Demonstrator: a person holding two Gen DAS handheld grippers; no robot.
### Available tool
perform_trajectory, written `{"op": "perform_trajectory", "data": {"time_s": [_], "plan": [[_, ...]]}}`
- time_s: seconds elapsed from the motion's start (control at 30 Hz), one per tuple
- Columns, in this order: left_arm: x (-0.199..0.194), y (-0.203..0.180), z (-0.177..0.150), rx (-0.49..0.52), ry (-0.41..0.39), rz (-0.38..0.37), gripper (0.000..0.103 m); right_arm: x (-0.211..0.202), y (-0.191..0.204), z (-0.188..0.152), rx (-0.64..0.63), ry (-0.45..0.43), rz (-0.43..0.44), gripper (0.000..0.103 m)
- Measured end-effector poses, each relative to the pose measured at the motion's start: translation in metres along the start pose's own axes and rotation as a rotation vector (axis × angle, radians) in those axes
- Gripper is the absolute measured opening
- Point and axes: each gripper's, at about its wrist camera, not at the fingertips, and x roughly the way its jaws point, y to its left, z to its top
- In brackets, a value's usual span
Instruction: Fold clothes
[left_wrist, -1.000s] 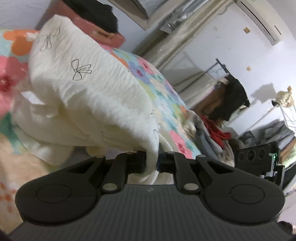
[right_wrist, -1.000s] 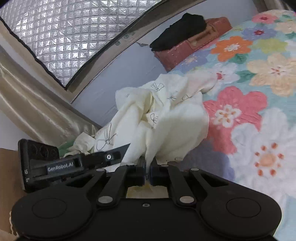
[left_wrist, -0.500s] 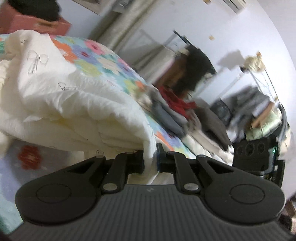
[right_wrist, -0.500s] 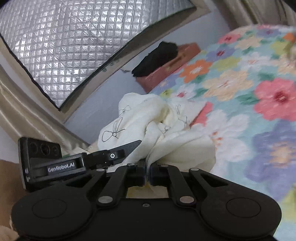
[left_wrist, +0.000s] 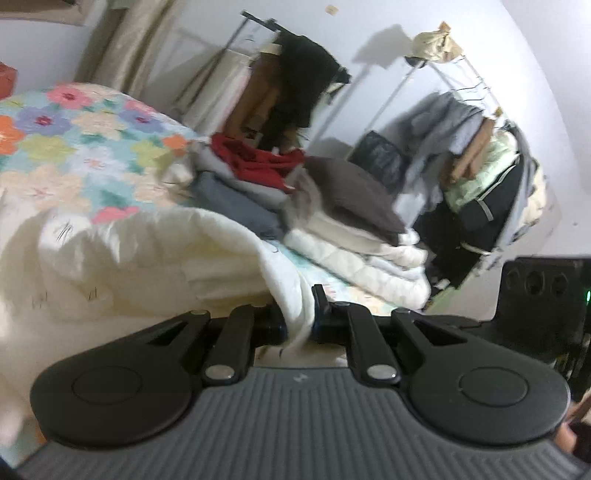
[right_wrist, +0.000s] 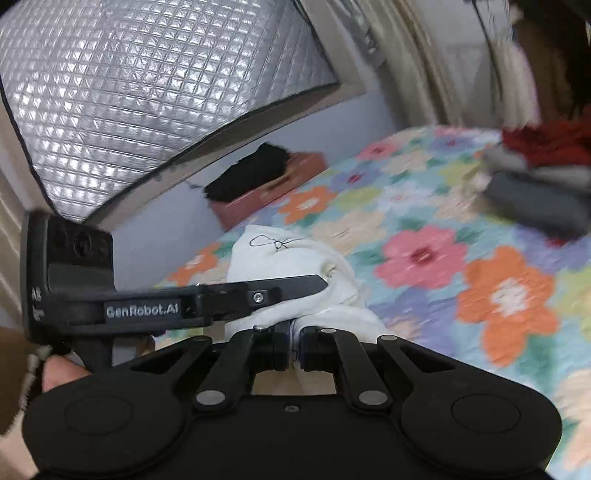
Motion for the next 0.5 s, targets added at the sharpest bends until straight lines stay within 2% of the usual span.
{"op": "perform_trajectory", "data": {"time_s": [0.1, 0.13, 0.17, 0.23, 0.33, 0.43, 0.5], "plan": [[0.026, -0.012, -0.004, -0.024, 0.034, -0.022, 0.014, -0.023, -0.013, -0.005, -0.016, -0.023, -0.059, 0.008], [0.037, -0.013, -0.009, -0.044, 0.057, -0.008, 0.024, -0.025, -0.02, -0.008, -0.016, -0.012, -0.095, 0.007], [0.049, -0.014, -0.015, -0.058, 0.089, 0.027, 0.04, -0.026, -0.026, -0.012, -0.021, 0.01, -0.142, 0.007], [0.058, -0.016, -0.031, -0.03, 0.146, 0.11, 0.049, -0.018, -0.044, -0.024, -0.033, 0.067, -0.263, 0.007], [0.045, -0.007, -0.05, -0.003, 0.201, 0.242, 0.052, 0.01, -0.075, -0.048, -0.115, 0.215, -0.533, 0.007], [0.011, 0.026, -0.059, -0.089, 0.193, 0.343, 0.058, 0.026, -0.107, -0.063, -0.054, 0.276, -0.593, 0.007], [-0.011, 0.053, -0.059, -0.17, 0.164, 0.404, 0.06, 0.03, -0.117, -0.063, -0.031, 0.268, -0.602, 0.007]]}}
